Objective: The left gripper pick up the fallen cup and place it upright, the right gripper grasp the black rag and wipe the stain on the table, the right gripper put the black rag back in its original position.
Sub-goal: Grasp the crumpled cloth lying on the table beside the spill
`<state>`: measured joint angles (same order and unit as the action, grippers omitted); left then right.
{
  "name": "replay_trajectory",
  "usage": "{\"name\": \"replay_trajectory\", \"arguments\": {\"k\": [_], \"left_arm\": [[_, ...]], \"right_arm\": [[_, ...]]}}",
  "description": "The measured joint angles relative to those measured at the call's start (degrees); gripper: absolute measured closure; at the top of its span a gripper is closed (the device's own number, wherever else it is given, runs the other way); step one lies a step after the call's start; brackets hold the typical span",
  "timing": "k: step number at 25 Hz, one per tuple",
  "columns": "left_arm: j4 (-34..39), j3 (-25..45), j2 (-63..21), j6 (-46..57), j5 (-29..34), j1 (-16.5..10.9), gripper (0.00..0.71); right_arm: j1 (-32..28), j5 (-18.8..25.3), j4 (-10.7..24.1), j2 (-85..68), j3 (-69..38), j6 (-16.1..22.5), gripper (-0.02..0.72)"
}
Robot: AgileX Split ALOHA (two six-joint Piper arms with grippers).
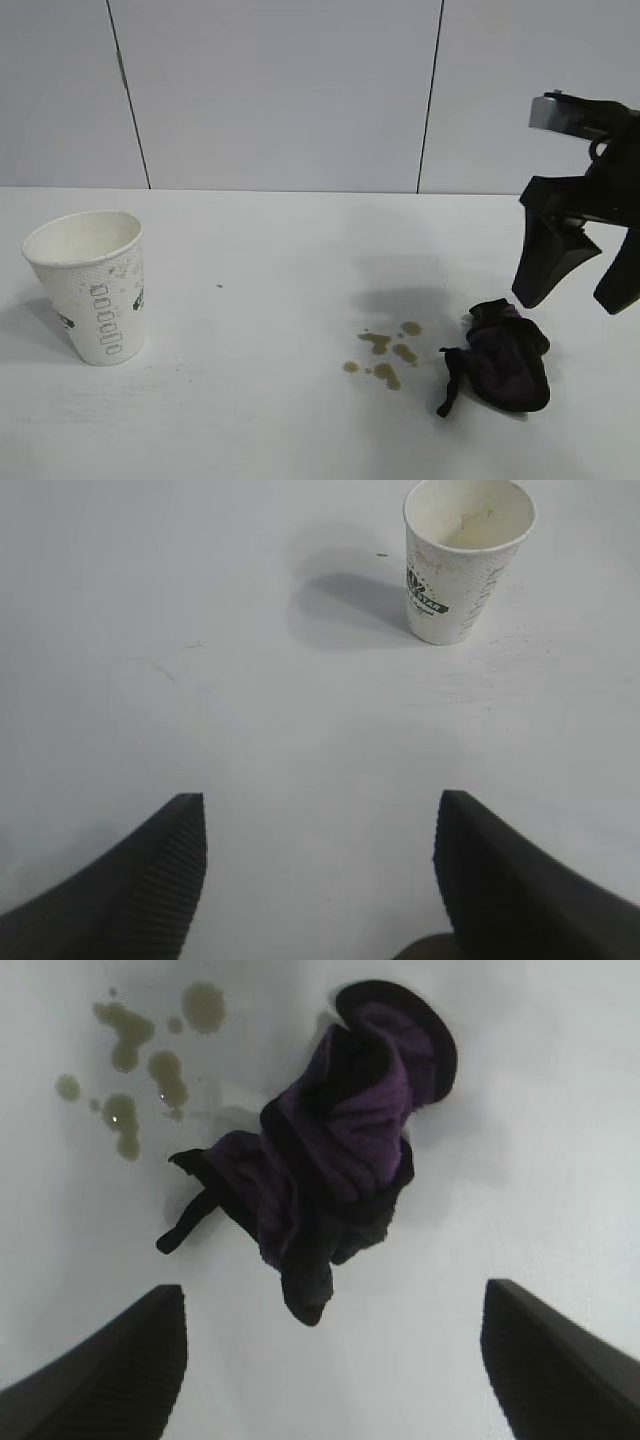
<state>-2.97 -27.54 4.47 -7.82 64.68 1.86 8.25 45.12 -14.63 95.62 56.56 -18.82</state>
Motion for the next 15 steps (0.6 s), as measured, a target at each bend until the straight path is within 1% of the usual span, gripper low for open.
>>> {"name": "replay_trajectory", "arguments": {"k": [2, 4, 6, 11, 12, 13, 14, 15], "left_arm": [[0.06, 0.00, 0.00, 0.00, 0.00, 0.00, 0.236], [0.06, 0.00, 0.00, 0.00, 0.00, 0.00, 0.236], [0.06, 0.00, 0.00, 0.00, 0.00, 0.00, 0.236], [0.06, 0.00, 0.00, 0.00, 0.00, 0.00, 0.236], [0.06, 0.00, 0.00, 0.00, 0.00, 0.00, 0.236], [0.06, 0.00, 0.00, 0.00, 0.00, 0.00, 0.236], [0.06, 0.00, 0.00, 0.00, 0.00, 0.00, 0.236], [0.06, 0.00, 0.00, 0.00, 0.00, 0.00, 0.236]], "right_arm": [[2.42, -1.45, 2.70, 0.84, 0.00, 2.78, 0.147], [4.05, -3.05, 4.65, 2.74, 0.00, 5.67, 0.147], [4.47, -4.66, 5.26, 4.56, 0.00, 7.08, 0.148], [4.48, -9.56, 5.62, 9.85, 0.00, 8.85, 0.157], [4.48, -10.24, 5.61, 10.63, 0.00, 9.19, 0.172], [4.48, -10.78, 5.64, 11.49, 0.00, 9.53, 0.209], [4.48, -11.00, 5.64, 12.23, 0.00, 9.89, 0.263], [4.48, -11.08, 5.64, 12.64, 0.00, 10.22, 0.358]]}}
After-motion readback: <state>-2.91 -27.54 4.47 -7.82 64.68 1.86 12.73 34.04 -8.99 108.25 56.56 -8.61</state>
